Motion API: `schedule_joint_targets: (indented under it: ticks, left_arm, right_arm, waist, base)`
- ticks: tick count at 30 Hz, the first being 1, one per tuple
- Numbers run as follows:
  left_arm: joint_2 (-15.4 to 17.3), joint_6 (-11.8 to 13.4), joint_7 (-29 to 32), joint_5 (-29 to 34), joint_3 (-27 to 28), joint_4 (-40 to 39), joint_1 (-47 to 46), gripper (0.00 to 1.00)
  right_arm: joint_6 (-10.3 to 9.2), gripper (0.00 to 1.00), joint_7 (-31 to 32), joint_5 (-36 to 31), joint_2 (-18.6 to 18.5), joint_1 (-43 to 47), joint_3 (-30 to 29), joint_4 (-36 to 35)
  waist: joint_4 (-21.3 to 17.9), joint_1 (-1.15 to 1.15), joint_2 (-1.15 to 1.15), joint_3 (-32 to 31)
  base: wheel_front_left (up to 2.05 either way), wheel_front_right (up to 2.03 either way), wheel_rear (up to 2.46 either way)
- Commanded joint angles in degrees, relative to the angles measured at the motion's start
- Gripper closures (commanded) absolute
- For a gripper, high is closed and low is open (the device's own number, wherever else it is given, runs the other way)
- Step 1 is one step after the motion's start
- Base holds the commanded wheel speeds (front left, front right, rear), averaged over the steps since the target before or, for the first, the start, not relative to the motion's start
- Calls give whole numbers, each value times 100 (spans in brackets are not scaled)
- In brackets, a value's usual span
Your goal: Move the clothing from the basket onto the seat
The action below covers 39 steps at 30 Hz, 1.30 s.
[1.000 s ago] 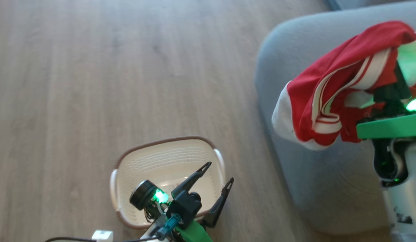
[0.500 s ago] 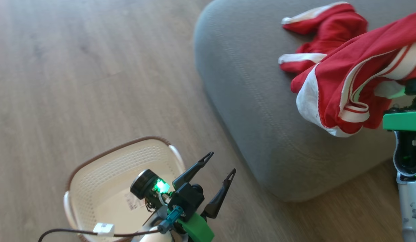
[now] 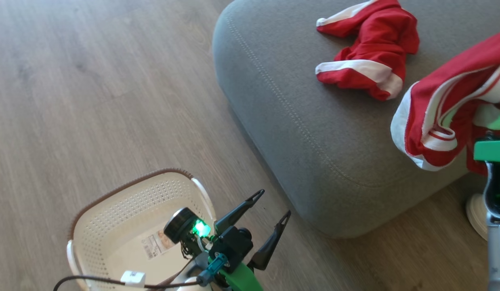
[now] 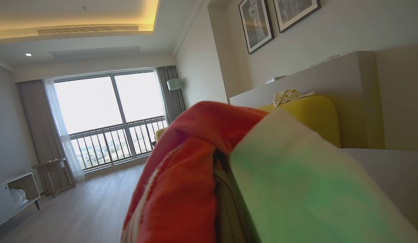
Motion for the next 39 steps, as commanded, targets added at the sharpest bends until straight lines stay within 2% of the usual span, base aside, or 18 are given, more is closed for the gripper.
schedule_joint_targets:
  ticks: [1, 9, 18, 22, 26, 35, 39]
  left_arm:
    - [-13, -9, -29, -5, 114, -152, -175, 0]
    - [25, 6, -29, 47, 51, -174, -237, 0]
    - [129, -38, -29, 93, -29, -75, -583, 0]
    - [208, -49, -29, 138, -81, -76, -808, 0]
    - [292, -66, -29, 169, -156, -35, -1045, 0]
    - [513, 103, -29, 156, -100, -148, -1448, 0]
    - [584, 123, -29, 166, -147, -168, -1527, 0]
  right_arm:
    - [41, 100, -13, -101, -127, -84, -21, -275]
    - [41, 100, -13, -145, -584, -488, -433, -237]
    - [41, 100, -13, -68, -1136, -1811, -772, -7]
    - [41, 100, -13, 300, -1388, -2541, -901, 409]
    - [41, 100, -13, 377, -1728, -3253, -949, 891]
    - [41, 100, -13, 755, -2014, -4691, -1061, 2241]
    - [41, 100, -13, 701, -2138, -5014, -1076, 2757]
  waist:
    - [81, 0, 0, -10]
    - [313, 0, 0, 343]
    - [535, 0, 0, 1110]
    - [639, 0, 0, 1551]
    - [743, 0, 0, 1981]
    - [892, 0, 0, 2766]
    - [953, 0, 0, 2934]
  base:
    - [0, 0, 0]
    - [0, 0, 0]
    - [0, 0, 0]
    - [0, 0, 0]
    - [0, 0, 0]
    - [0, 0, 0]
    - [0, 0, 0]
